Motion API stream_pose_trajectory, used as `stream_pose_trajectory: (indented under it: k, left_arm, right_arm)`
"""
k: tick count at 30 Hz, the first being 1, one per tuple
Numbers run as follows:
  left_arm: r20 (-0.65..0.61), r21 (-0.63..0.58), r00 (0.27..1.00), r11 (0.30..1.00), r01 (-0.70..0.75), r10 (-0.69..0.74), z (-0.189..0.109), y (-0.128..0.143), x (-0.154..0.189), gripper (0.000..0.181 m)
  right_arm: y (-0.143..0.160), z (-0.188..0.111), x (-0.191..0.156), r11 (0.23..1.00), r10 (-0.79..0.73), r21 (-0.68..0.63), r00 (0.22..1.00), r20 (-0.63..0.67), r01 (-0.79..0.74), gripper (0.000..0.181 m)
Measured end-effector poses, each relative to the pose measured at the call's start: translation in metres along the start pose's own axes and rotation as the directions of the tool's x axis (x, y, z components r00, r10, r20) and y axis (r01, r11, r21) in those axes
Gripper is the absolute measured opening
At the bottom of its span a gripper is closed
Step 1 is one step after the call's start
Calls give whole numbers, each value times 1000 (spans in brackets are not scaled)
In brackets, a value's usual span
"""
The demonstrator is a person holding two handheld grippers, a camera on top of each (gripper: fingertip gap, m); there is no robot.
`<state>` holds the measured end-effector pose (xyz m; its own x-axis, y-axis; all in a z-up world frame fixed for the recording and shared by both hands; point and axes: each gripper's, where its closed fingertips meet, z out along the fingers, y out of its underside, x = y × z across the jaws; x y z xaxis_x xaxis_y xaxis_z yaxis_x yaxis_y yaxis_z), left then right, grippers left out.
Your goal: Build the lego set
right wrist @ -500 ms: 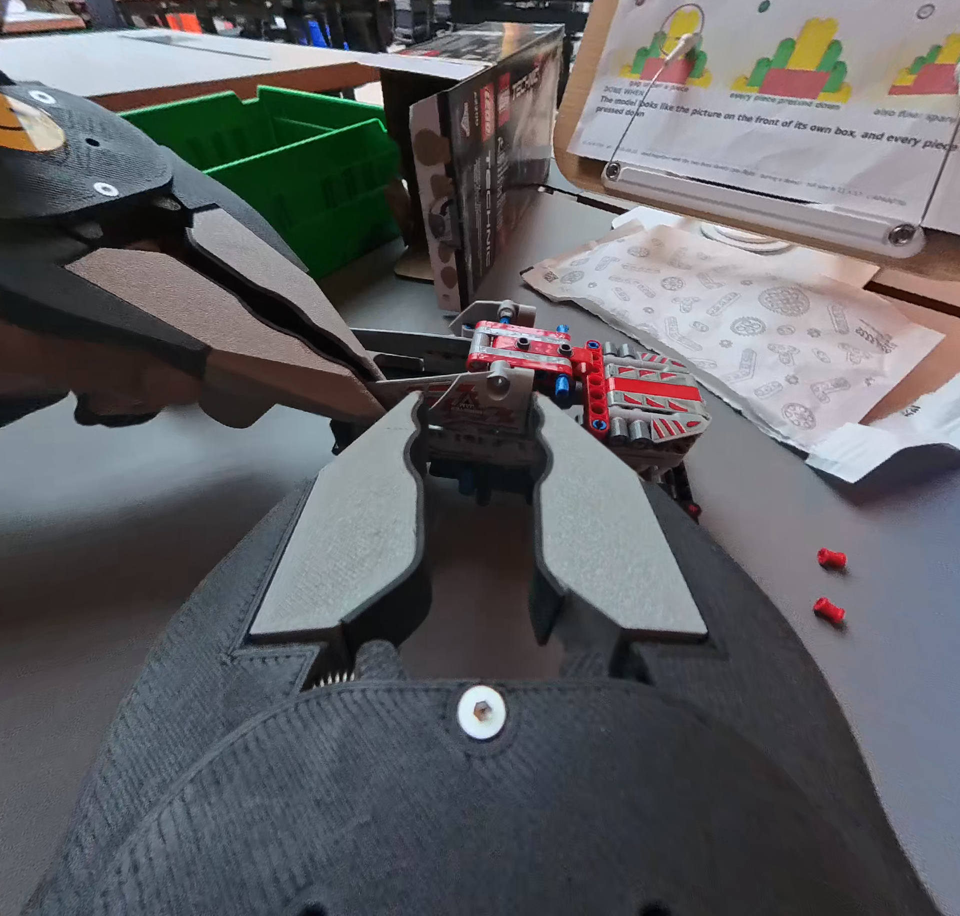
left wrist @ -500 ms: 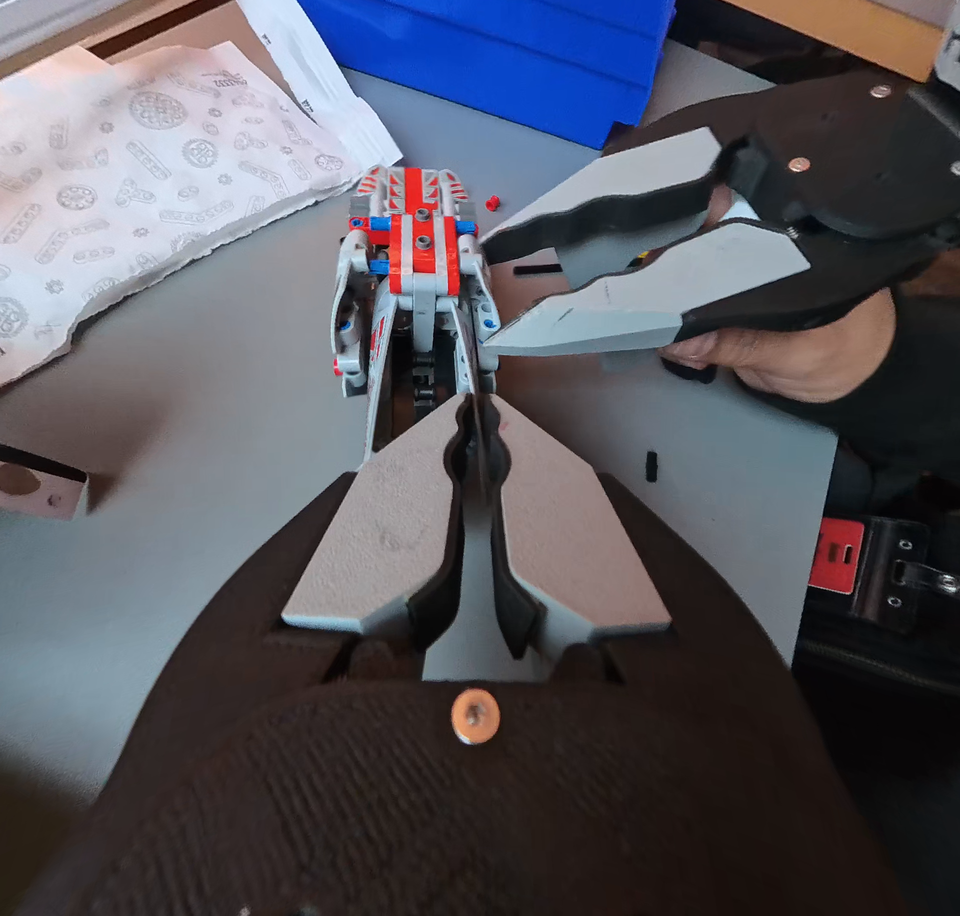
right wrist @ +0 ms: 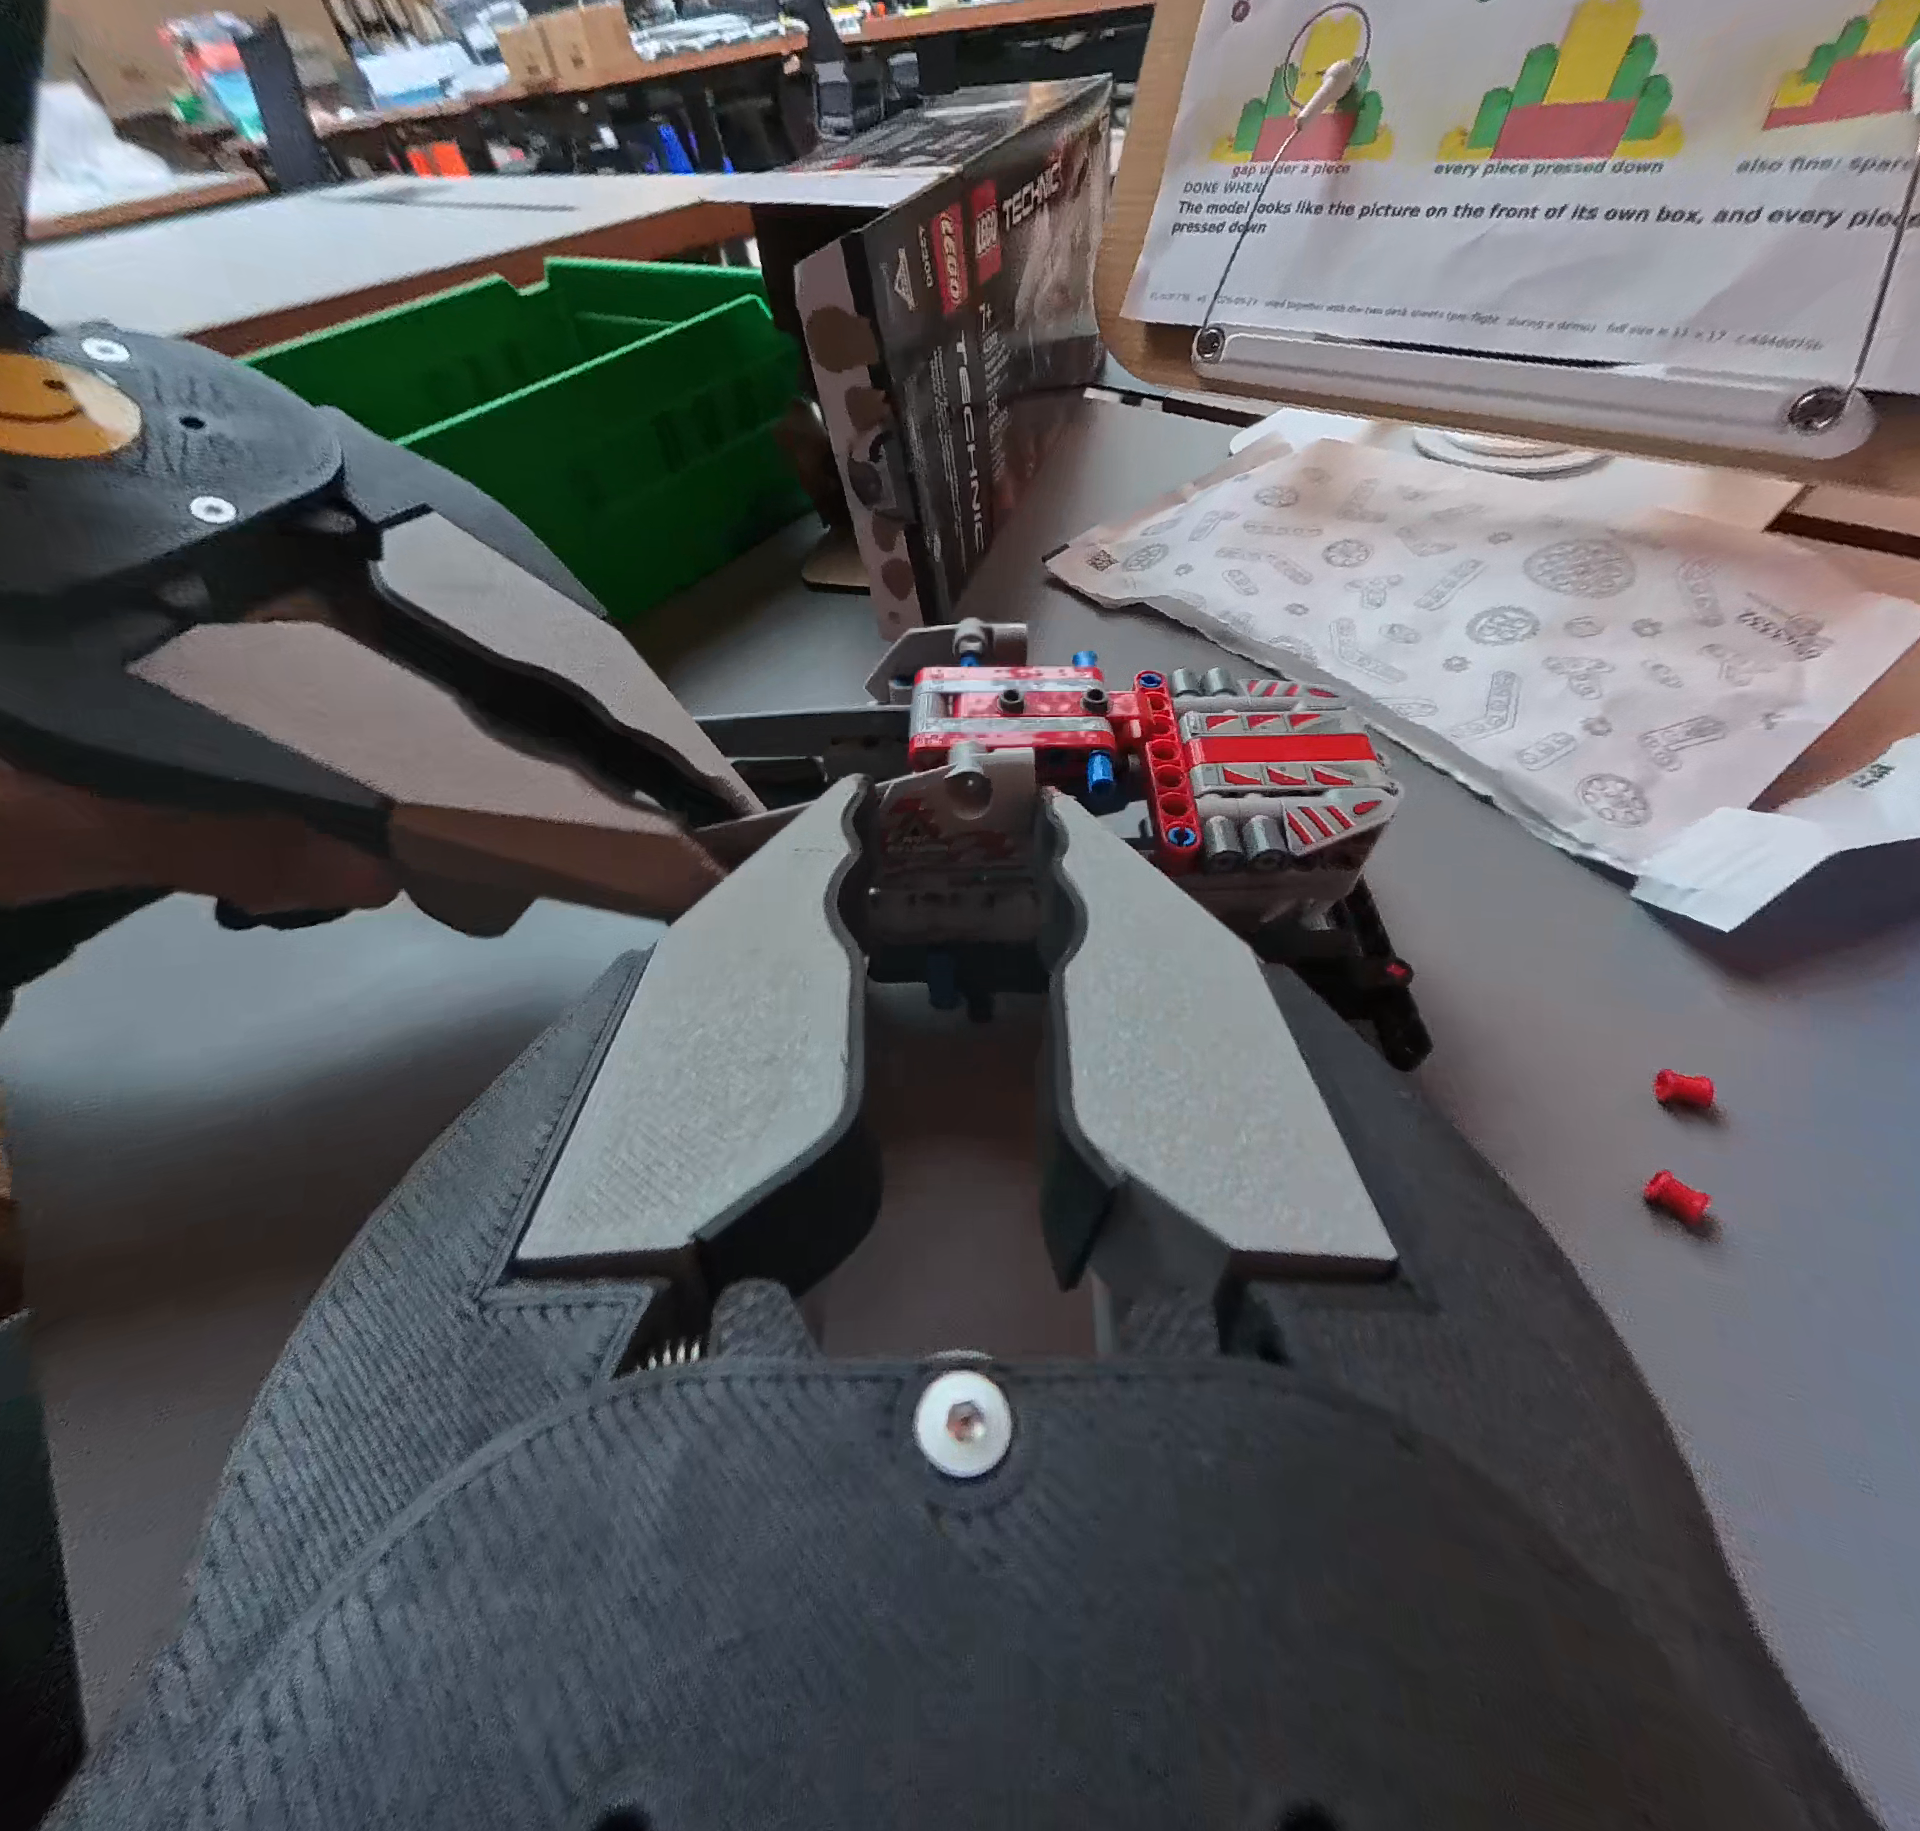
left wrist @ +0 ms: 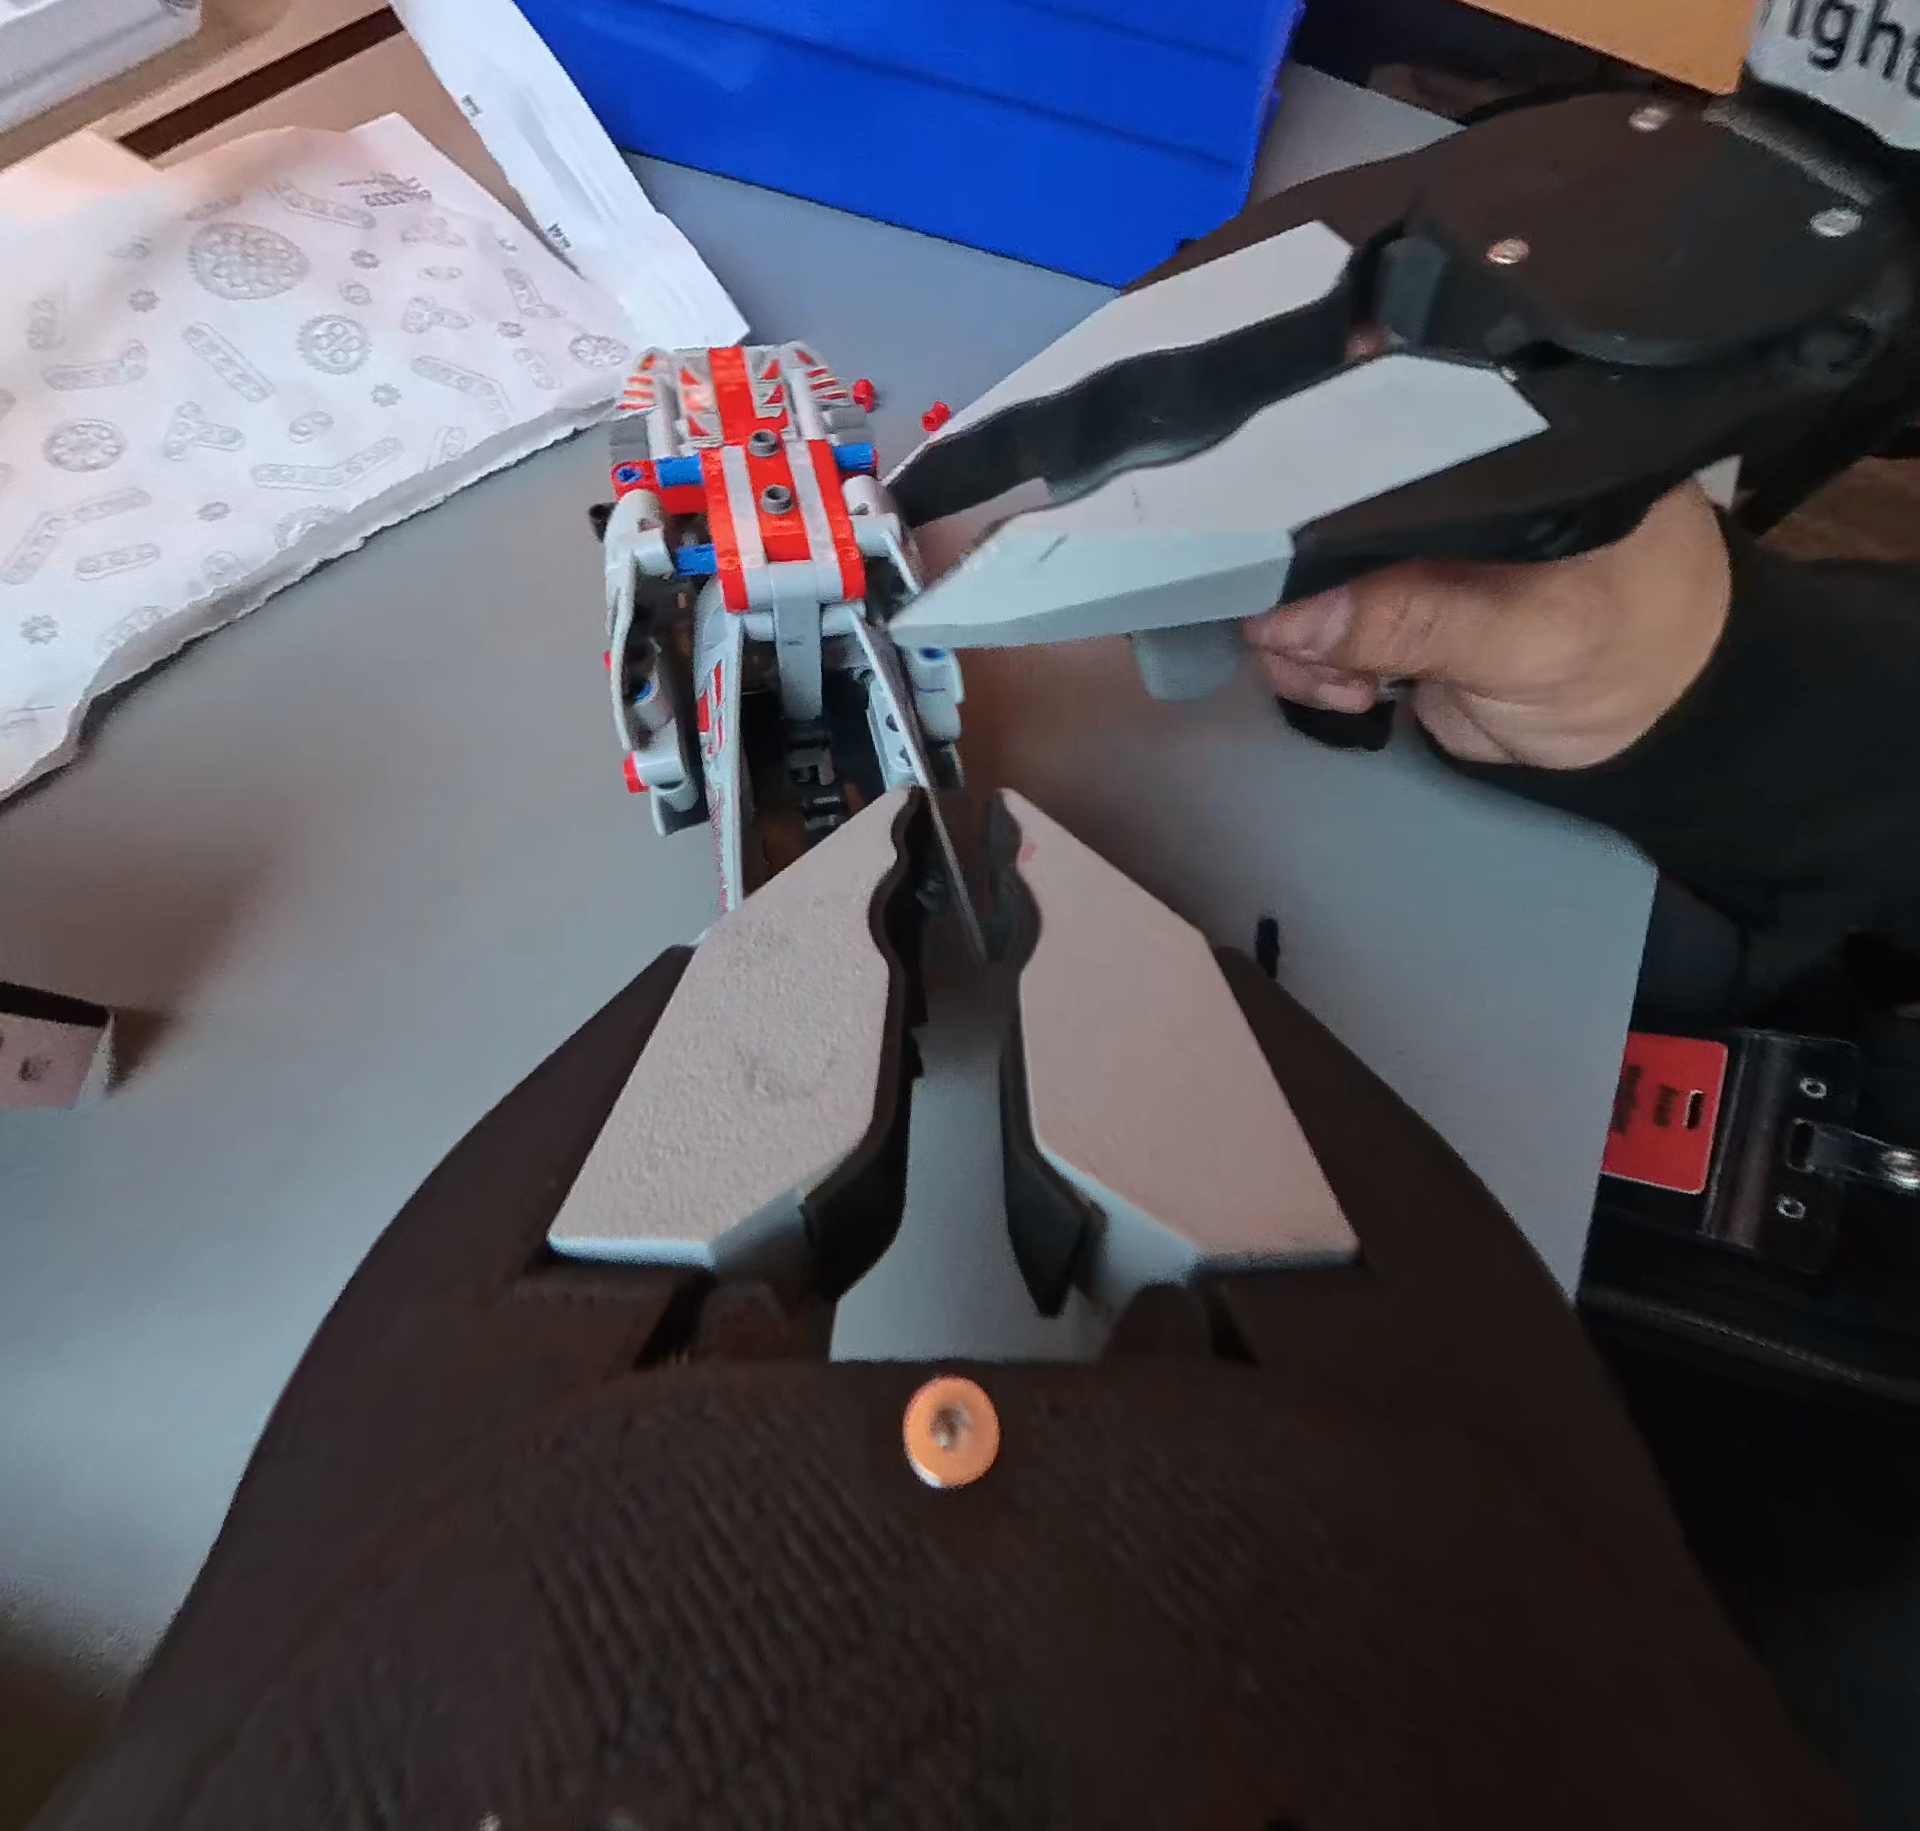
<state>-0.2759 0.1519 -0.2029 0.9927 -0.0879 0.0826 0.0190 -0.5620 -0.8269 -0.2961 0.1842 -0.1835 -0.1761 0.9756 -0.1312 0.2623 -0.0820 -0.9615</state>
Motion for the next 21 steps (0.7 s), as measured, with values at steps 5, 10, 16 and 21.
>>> stream_pose_trajectory:
  k: [5, 10, 16, 21]
  left_arm:
    - [110, -30, 990, 996, -88, 91, 2, -1, -5, 2]
    - [133, -44, 988, 996, -75, 81, 0, 2, -8, 0]
    - [135, -45, 987, 995, -86, 92, 2, 2, -8, 0]
    - [79, -57, 987, 990, -132, 137, -5, 5, -10, 1]
  right_arm:
    - [-6, -1, 4, 1000, -14, 12, 1000, -16, 14, 24]
    - [-23, -13, 19, 994, 0, 112, 996, -84, 10, 0]
    - [-53, -27, 14, 986, -28, 169, 996, 88, 13, 0]
    - [-19, -34, -8, 974, -212, -22, 948, 237, 224, 7]
